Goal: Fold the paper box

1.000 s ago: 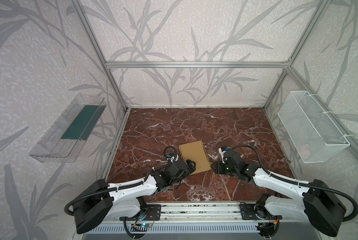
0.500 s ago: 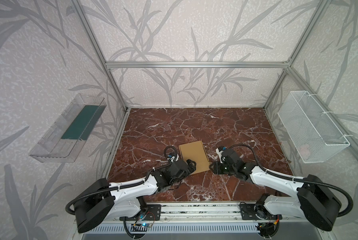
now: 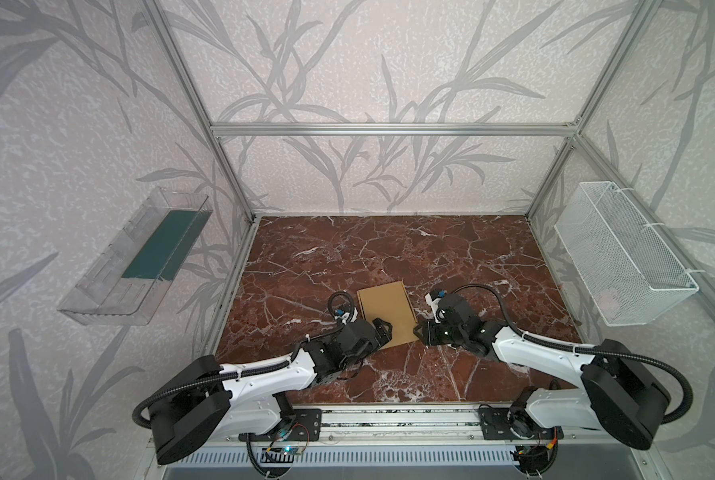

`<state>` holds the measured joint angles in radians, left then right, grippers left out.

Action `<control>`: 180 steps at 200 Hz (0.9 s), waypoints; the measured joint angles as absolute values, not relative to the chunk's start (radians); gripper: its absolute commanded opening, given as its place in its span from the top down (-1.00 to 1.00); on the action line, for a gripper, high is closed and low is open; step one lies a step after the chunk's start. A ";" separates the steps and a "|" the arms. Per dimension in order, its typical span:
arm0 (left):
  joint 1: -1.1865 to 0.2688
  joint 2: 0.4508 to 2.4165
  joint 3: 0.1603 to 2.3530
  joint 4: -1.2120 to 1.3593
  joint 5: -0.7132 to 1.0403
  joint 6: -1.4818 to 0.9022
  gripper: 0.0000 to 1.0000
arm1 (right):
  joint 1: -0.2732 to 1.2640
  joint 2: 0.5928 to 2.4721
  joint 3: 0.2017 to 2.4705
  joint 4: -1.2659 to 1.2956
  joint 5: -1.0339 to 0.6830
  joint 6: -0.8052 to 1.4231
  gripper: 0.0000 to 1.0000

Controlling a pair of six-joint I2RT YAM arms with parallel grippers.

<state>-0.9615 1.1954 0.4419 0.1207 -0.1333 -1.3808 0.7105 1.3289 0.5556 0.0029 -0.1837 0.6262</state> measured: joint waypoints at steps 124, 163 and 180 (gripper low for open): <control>-0.962 1.195 0.419 0.137 -0.137 -1.381 -0.98 | 0.710 1.356 0.561 0.056 -0.222 0.653 0.26; -0.962 1.195 0.411 0.149 -0.138 -1.382 -0.96 | 0.710 1.367 0.561 0.067 -0.229 0.665 0.30; -0.962 1.195 0.406 0.152 -0.138 -1.382 -0.94 | 0.710 1.367 0.561 0.070 -0.229 0.665 0.31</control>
